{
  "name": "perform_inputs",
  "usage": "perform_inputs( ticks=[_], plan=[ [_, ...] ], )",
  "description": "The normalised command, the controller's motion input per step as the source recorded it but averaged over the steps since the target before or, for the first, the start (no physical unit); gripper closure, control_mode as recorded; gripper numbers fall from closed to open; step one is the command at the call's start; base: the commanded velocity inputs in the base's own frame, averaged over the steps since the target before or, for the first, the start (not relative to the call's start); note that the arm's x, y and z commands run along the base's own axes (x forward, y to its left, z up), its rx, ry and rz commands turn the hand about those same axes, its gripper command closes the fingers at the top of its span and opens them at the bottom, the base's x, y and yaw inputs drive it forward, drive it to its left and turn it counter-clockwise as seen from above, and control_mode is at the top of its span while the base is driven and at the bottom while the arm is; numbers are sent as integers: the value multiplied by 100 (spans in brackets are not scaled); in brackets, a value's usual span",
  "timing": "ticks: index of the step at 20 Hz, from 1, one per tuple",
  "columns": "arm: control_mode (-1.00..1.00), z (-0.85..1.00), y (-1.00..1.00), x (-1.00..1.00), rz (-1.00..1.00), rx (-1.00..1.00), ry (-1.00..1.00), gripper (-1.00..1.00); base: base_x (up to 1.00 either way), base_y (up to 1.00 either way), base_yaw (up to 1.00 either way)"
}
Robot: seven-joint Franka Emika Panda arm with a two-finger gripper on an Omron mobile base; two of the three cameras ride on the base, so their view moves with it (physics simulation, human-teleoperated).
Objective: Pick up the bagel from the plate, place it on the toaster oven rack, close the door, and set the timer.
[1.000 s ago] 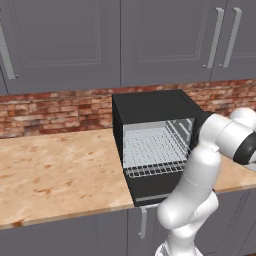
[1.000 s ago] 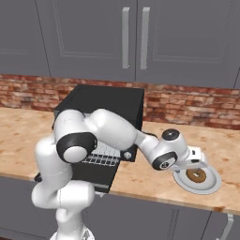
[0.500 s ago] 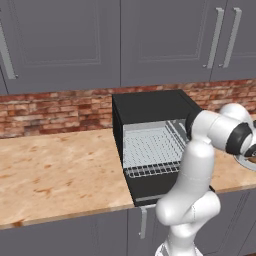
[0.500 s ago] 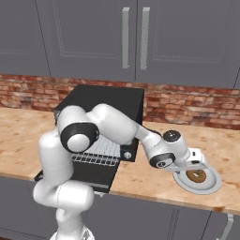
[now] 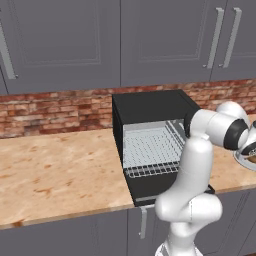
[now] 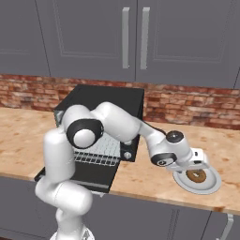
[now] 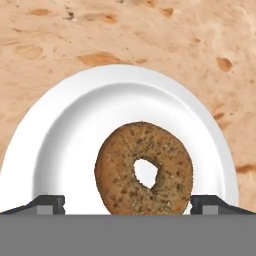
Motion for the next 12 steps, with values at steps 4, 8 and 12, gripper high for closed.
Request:
perform_inputs(
  ticks=[4,8,12],
  plan=[
    [-100,-8,-13,13,0,0,0,-100,0,0,0],
    [-100,-19,-12,13,0,1,0,-100,0,0,0],
    [-100,-28,-7,9,0,2,0,-100,0,0,0]
  ],
)
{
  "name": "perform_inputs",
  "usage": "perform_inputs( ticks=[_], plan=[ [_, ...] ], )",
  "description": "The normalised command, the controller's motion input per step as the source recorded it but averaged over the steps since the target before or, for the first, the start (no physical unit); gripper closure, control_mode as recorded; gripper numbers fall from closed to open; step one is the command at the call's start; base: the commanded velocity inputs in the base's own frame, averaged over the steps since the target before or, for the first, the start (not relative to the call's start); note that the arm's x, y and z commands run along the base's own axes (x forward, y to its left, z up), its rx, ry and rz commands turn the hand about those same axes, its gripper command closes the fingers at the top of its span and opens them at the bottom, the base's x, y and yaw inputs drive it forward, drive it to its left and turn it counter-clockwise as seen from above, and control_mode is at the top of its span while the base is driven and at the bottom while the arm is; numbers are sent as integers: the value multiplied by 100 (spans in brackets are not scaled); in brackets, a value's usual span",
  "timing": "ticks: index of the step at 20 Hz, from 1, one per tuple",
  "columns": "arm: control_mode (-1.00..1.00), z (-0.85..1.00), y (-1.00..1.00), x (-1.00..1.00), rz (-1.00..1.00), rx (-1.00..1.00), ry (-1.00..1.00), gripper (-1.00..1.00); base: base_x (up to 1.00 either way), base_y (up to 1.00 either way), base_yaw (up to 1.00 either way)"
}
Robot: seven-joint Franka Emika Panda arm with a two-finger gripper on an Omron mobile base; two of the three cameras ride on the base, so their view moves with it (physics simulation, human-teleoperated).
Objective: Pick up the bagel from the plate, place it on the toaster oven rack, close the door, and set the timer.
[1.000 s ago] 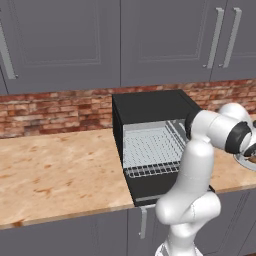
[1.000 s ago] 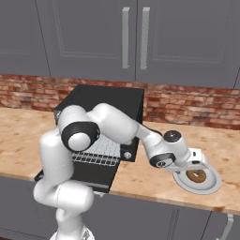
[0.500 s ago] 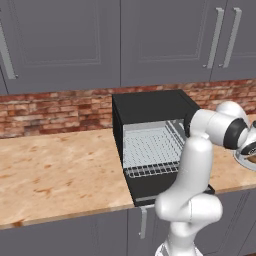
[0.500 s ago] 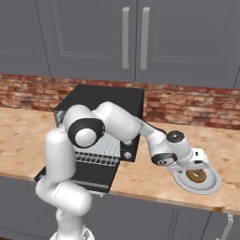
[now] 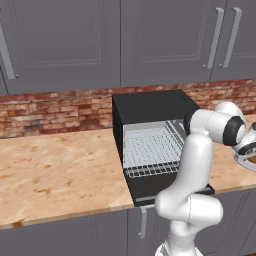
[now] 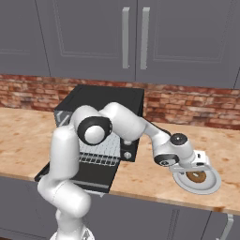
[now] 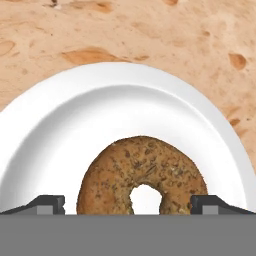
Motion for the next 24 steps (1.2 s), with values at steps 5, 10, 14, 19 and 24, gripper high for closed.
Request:
perform_inputs(
  ticks=[5,10,14,19,24],
  plan=[
    [-100,-36,0,1,0,3,0,-100,0,0,0],
    [-100,-42,0,0,0,1,0,100,0,0,0],
    [-100,-42,10,0,0,0,2,100,0,0,0],
    [-100,-32,28,0,0,0,0,100,0,0,0],
    [-100,-12,39,0,0,0,0,100,0,0,0]
  ],
)
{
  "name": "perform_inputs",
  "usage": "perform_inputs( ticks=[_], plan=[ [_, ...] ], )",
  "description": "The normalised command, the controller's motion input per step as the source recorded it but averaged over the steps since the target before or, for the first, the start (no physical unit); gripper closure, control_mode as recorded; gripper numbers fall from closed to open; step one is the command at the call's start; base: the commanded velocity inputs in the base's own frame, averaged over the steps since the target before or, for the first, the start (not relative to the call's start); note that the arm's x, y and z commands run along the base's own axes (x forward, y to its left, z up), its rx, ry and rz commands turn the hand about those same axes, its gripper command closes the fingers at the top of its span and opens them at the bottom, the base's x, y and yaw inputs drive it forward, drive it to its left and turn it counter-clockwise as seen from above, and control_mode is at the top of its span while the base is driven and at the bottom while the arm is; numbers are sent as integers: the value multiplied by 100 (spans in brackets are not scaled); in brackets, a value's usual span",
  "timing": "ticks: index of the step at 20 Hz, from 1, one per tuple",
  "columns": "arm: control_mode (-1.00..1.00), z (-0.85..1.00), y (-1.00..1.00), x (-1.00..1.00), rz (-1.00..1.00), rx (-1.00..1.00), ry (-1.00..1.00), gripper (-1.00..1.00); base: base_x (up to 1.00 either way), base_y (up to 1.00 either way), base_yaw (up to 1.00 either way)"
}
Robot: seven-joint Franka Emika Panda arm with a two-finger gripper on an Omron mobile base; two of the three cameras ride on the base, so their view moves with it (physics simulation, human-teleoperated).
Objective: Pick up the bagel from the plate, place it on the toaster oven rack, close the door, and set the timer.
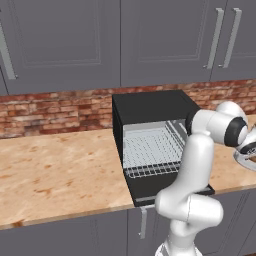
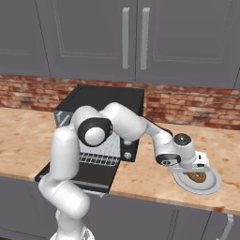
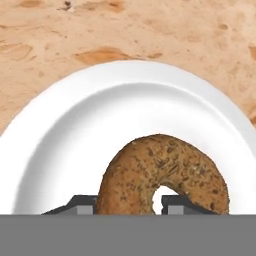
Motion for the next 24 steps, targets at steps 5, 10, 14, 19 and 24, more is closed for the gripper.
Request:
perform_inputs(
  ticks=[5,10,14,19,24],
  plan=[
    [-100,4,19,-8,0,1,0,100,0,0,0],
    [-100,84,10,-35,0,7,-3,100,0,0,0],
    [-100,100,47,-45,0,3,-1,100,0,0,0],
    [-100,100,68,-39,0,0,0,100,0,0,0],
    [-100,92,84,-37,0,0,3,100,0,0,0]
  ],
)
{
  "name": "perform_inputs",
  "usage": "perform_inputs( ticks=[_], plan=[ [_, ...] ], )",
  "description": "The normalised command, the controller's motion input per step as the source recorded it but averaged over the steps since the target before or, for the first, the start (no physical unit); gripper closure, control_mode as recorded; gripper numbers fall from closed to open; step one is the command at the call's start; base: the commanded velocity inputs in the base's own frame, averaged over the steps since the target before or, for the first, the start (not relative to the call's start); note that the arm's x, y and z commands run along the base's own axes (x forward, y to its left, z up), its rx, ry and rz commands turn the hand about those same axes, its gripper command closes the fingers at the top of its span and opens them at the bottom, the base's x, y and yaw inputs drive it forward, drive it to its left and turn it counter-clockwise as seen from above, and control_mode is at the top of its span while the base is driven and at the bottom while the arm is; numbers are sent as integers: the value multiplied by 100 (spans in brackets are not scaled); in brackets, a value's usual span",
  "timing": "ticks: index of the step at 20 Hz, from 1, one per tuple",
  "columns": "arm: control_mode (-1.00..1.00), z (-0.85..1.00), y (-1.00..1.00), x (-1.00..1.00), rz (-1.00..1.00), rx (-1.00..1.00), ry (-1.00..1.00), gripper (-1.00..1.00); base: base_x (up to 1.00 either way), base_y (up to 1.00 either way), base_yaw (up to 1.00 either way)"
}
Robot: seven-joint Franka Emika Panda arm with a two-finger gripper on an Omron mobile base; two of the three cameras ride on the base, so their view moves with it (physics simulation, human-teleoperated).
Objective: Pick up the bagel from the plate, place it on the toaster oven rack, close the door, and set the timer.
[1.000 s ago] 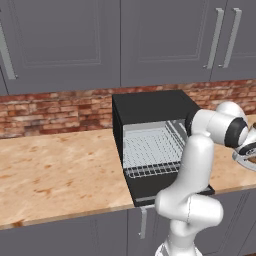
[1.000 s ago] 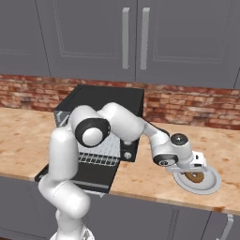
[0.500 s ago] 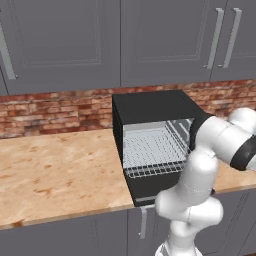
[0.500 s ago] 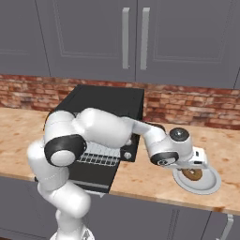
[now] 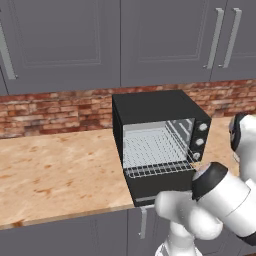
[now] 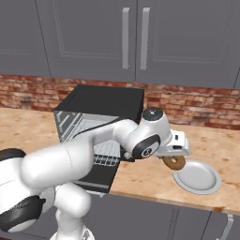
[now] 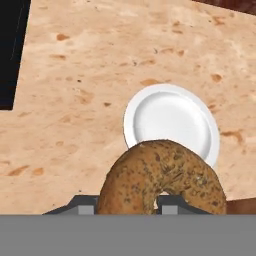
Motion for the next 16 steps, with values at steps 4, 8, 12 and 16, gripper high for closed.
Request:
perform_inputs(
  ticks=[4,8,12,16],
  plan=[
    [-100,58,100,-25,0,0,10,100,0,0,0],
    [-100,43,100,-21,2,2,8,100,0,0,0],
    [-100,37,100,-24,2,3,5,100,0,0,0],
    [-100,30,100,-24,2,5,0,100,0,0,0]
  ],
)
